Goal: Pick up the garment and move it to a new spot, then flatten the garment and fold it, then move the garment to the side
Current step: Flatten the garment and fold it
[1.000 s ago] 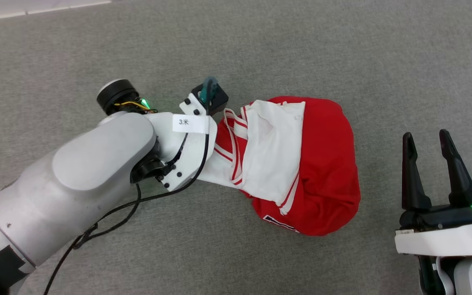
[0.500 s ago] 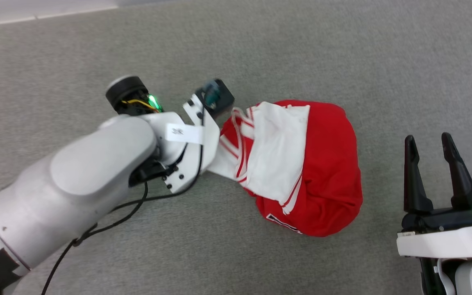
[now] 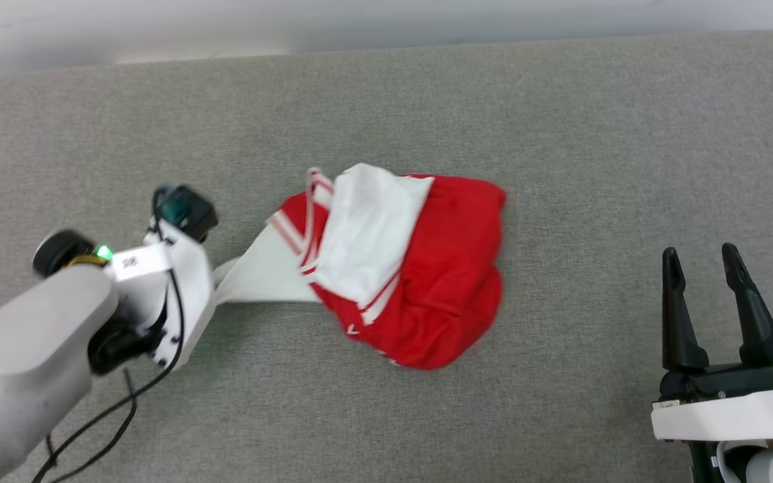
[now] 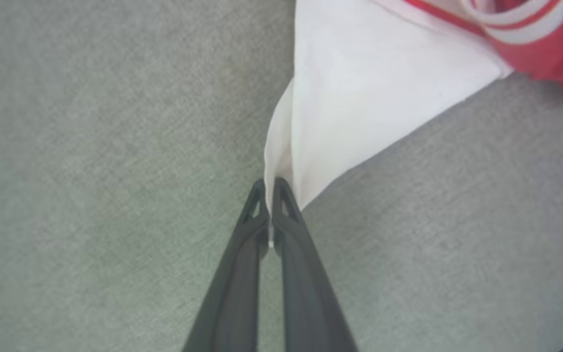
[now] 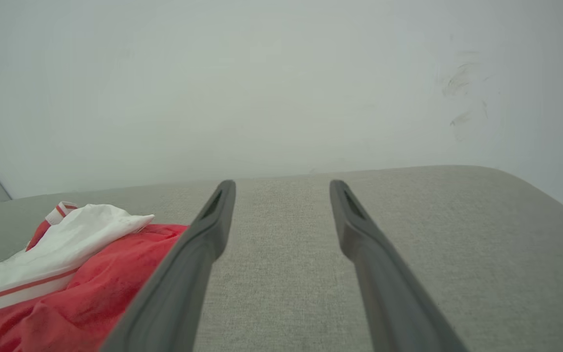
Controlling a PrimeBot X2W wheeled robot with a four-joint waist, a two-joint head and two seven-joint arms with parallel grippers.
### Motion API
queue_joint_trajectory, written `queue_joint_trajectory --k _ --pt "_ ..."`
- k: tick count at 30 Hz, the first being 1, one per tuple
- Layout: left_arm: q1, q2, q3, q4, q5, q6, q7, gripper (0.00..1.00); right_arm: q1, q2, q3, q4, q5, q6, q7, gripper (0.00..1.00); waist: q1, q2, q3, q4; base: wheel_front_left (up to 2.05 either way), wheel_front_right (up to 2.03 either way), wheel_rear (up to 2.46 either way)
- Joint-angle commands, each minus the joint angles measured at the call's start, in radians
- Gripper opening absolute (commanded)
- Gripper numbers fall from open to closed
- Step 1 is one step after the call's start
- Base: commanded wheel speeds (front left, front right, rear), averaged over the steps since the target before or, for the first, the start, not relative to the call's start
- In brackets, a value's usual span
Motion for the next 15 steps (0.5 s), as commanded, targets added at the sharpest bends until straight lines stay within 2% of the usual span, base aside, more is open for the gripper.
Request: queue_joint_trajectory --k 1,5,6,7,11,15 --pt "0.03 0.01 0.001 0.015 -0.01 0.009 -0.008 0.0 0.006 0.002 0.001 0.002 -0.008 0.0 -0.002 1.0 0.0 0.0 -0.005 0.006 0.0 0.0 0.0" --pt "0.109 0.004 -0.002 0.05 -0.049 0.014 -0.03 0.0 0.007 0.002 0.003 0.003 -0.01 0.0 -0.002 1.0 0.0 0.0 -0.01 0.007 0.0 0.0 0.0" --pt "0.124 0.001 0.0 0.056 -0.05 0.022 -0.05 0.22 0.008 0.002 0.003 0.004 -0.012 0.0 -0.002 1.0 0.0 0.0 -0.012 0.007 0.0 0.0 0.0" --pt "0.132 -0.003 0.005 0.062 -0.042 0.03 -0.079 1.0 0.011 0.002 0.002 0.005 -0.012 0.0 -0.002 1.0 0.0 0.0 -0.017 0.007 0.0 0.0 0.0" --pt "0.136 -0.013 0.033 0.064 0.012 0.077 -0.236 1.0 0.014 0.002 -0.009 -0.002 -0.024 0.0 -0.002 1.0 0.0 0.0 -0.047 0.014 0.0 0.0 0.0" --pt "0.163 -0.022 0.077 0.041 0.066 0.167 -0.439 1.0 -0.006 0.002 -0.032 -0.028 -0.058 0.0 -0.002 1.0 0.0 0.0 -0.085 0.03 0.0 0.0 0.0"
